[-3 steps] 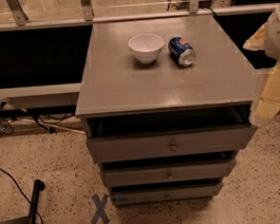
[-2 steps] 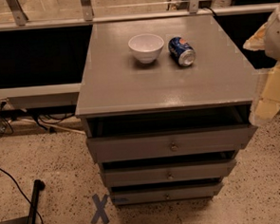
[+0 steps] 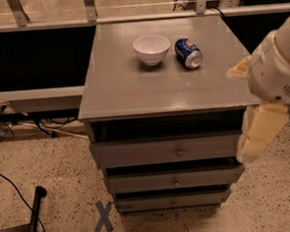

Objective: Open top drawer

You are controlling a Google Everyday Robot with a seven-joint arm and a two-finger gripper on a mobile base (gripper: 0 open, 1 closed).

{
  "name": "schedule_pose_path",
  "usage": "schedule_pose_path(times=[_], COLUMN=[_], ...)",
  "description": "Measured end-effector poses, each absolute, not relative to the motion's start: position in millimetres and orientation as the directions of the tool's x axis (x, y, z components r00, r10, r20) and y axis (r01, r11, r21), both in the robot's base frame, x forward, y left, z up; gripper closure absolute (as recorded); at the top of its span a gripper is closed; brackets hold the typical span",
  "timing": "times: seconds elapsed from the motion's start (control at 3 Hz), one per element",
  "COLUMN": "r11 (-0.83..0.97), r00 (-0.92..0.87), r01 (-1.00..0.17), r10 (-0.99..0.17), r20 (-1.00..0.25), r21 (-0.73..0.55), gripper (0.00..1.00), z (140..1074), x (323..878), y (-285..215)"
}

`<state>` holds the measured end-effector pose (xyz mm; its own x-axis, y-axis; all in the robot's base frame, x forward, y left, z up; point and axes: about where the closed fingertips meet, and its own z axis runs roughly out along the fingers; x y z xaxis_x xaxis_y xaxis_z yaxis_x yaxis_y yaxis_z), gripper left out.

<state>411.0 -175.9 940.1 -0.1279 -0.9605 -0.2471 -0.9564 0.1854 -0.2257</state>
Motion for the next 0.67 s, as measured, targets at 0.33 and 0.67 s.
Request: schedule_pose_path(times=[0.33, 0.67], r11=[0.251, 0.245], r00=[-0.181, -0.187], r01=[-0.947, -0.950], r10=[-0.932, -0.944], r20=[-0.313, -0.271], r21=[-0.200, -0.196], gripper=[0.00, 0.00], z=[908.8, 907.0], x=[395.8, 398.5], y=[-179.9, -178.4])
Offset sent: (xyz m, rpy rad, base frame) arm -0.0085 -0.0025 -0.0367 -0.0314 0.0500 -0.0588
